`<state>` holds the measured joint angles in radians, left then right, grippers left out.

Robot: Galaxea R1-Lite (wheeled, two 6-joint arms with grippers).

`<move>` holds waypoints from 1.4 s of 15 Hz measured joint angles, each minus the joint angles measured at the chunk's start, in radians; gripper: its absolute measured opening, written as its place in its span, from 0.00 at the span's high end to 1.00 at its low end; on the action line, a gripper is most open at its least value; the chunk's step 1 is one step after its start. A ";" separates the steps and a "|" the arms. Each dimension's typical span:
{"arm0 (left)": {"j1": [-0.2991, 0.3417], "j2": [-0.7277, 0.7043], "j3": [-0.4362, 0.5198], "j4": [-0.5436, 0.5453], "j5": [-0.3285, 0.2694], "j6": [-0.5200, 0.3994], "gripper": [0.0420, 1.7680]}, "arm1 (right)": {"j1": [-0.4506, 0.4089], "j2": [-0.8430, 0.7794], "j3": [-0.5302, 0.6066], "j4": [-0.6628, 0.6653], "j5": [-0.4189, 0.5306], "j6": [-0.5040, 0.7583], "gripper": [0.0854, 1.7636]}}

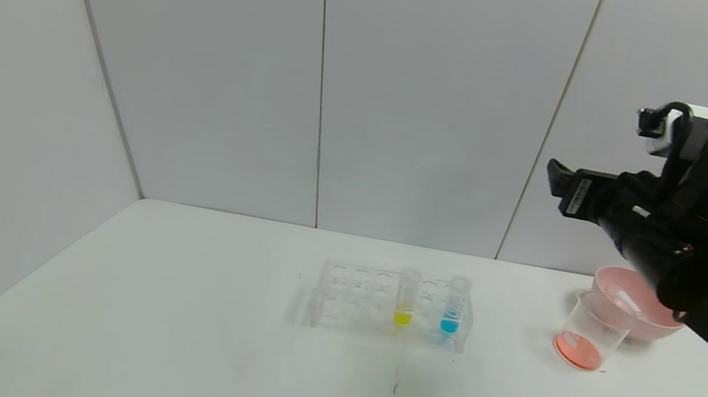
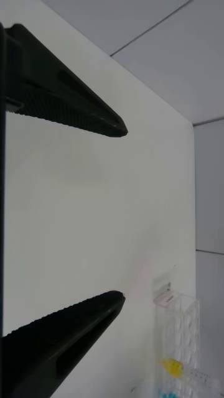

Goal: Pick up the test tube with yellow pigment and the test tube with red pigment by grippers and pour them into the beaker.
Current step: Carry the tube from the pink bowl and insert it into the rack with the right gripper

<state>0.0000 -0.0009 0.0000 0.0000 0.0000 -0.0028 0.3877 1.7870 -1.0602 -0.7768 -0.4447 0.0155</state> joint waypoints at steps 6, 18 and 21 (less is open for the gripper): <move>0.000 0.000 0.000 0.000 0.000 0.000 0.00 | 0.382 0.006 0.167 -0.099 -0.335 0.064 0.06; 0.000 0.000 0.000 0.000 0.000 0.000 0.00 | 0.533 0.249 0.290 -0.233 -0.315 0.281 0.04; 0.000 0.000 0.000 0.000 0.000 0.000 0.00 | 0.521 0.300 0.268 -0.234 -0.259 0.301 0.04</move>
<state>0.0000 -0.0009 0.0000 0.0000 0.0000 -0.0028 0.9087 2.0872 -0.7921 -1.0109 -0.7040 0.3166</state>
